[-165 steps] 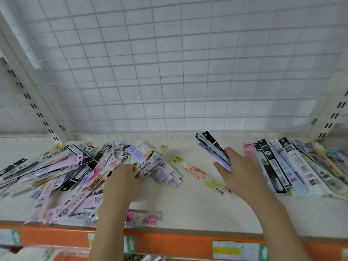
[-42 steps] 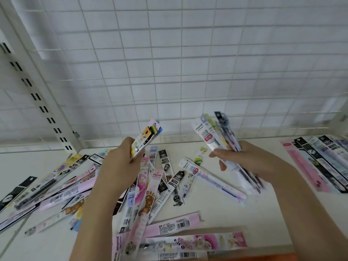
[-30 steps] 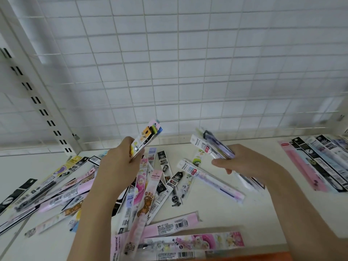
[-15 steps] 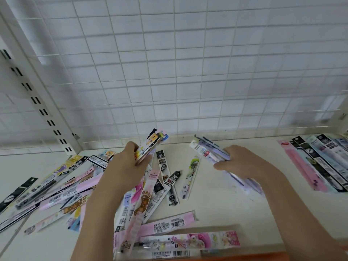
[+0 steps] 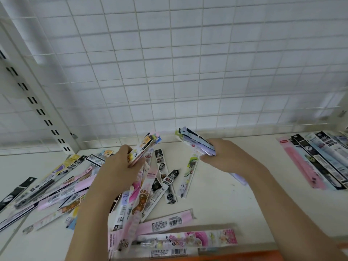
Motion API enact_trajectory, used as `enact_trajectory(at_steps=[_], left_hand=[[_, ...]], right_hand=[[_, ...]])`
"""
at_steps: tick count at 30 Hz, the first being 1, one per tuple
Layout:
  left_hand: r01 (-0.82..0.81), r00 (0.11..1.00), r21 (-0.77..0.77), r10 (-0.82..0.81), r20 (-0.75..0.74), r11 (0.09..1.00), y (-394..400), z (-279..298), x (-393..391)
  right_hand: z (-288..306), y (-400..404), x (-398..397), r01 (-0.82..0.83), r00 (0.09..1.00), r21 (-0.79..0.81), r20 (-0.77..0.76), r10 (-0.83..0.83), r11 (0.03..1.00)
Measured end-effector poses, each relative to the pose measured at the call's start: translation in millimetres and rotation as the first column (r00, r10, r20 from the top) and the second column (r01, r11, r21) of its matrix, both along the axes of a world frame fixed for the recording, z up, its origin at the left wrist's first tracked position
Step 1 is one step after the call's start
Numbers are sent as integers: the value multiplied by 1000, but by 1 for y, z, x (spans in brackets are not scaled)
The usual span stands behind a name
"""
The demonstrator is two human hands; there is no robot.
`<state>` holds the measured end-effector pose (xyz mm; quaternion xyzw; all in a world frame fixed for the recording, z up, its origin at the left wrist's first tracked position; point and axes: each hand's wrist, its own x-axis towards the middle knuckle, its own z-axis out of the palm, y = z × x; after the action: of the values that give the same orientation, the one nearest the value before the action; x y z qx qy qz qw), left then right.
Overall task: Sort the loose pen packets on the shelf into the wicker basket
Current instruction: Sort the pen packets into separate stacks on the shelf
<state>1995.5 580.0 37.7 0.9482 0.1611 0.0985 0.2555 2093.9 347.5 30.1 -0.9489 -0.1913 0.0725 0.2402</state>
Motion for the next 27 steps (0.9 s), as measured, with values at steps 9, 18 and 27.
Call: enact_trajectory(at_steps=[9, 18, 27], left_hand=[[-59, 998, -9, 59, -1, 998, 14, -8, -18], [-37, 999, -10, 37, 6, 999, 17, -11, -24], [7, 1000, 27, -7, 3, 1000, 14, -15, -19]], right_hand=[[-13, 31, 2, 87, 995, -157, 68, -77, 984], [-24, 46, -10, 176, 983, -264, 4, -182, 948], [-23, 27, -2, 175, 966, -203, -151, -208, 963]])
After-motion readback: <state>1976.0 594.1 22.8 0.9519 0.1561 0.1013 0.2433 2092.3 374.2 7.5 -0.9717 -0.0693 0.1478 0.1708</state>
